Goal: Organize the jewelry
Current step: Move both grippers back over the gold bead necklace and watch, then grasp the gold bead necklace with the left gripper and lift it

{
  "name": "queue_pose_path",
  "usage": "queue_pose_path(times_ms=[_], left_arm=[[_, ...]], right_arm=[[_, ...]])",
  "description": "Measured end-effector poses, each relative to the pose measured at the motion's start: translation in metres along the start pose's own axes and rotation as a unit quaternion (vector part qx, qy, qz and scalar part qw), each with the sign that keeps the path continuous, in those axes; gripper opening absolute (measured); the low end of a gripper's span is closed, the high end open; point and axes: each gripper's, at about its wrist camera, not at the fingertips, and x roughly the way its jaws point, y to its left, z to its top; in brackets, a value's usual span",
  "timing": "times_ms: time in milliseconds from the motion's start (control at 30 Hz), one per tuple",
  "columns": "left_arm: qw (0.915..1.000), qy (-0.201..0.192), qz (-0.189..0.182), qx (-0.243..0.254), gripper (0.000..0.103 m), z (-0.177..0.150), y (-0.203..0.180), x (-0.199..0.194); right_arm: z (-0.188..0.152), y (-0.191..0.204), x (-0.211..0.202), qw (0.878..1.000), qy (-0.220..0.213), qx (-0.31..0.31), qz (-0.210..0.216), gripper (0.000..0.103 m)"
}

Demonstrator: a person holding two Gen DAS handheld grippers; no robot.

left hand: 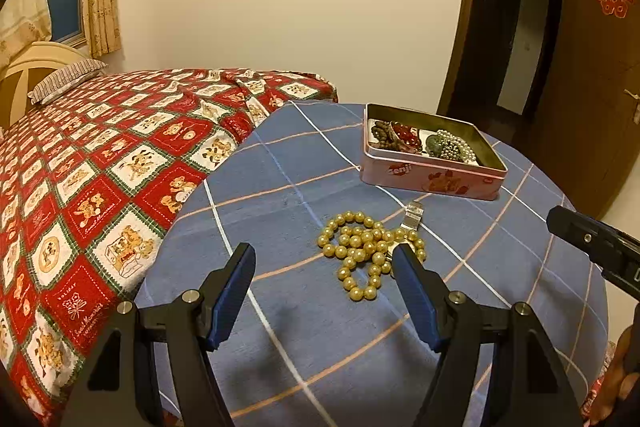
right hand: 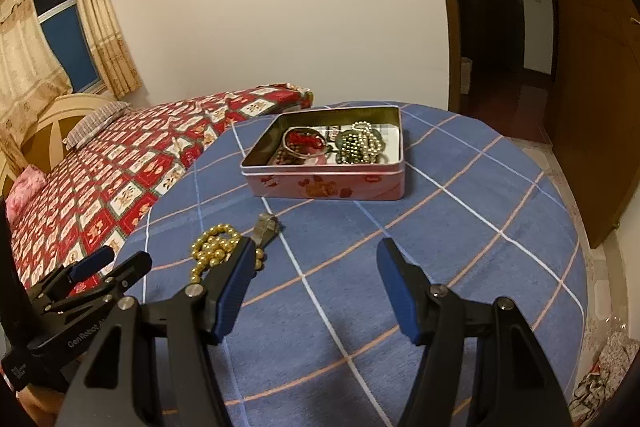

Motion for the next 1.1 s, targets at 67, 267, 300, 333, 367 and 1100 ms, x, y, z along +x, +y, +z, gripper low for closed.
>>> queue_pose_path(times_ms=[67, 267, 300, 333, 367, 1100], left_arm=[[0.9999, -0.006, -0.008, 0.003, 0.071, 0.000, 0.003, -0.005], [0.9994, -0.025, -0.025, 0.001, 0.071, 0.005, 0.008, -0.016], [0.9992, -0.026, -0.029, -0.002, 0.071, 0.006, 0.009, -0.016], [0.9991, -0.027, -0.032, -0.004, 0.071, 0.006, 0.011, -0.016], [0.9992, -0.026, -0.030, -0.005, 0.071, 0.005, 0.012, -0.014], [0.9882, 0.128, -0.082, -0.021, 0.069, 0.008, -0.017, 0.100]], right_arm=[[0.000, 0.002, -0.002, 1.000, -0.003, -0.003, 0.000, 0.066], [0.001, 0.010, -0.006, 1.000, -0.009, -0.010, 0.006, 0.066], [0.001, 0.012, -0.005, 1.000, -0.009, -0.014, 0.007, 0.066], [0.000, 0.015, -0.004, 1.000, -0.007, -0.018, 0.010, 0.066], [-0.002, 0.017, 0.000, 1.000, -0.003, -0.021, 0.013, 0.066], [-0.016, -0.003, 0.040, 0.998, 0.062, 0.012, 0.027, 0.054]])
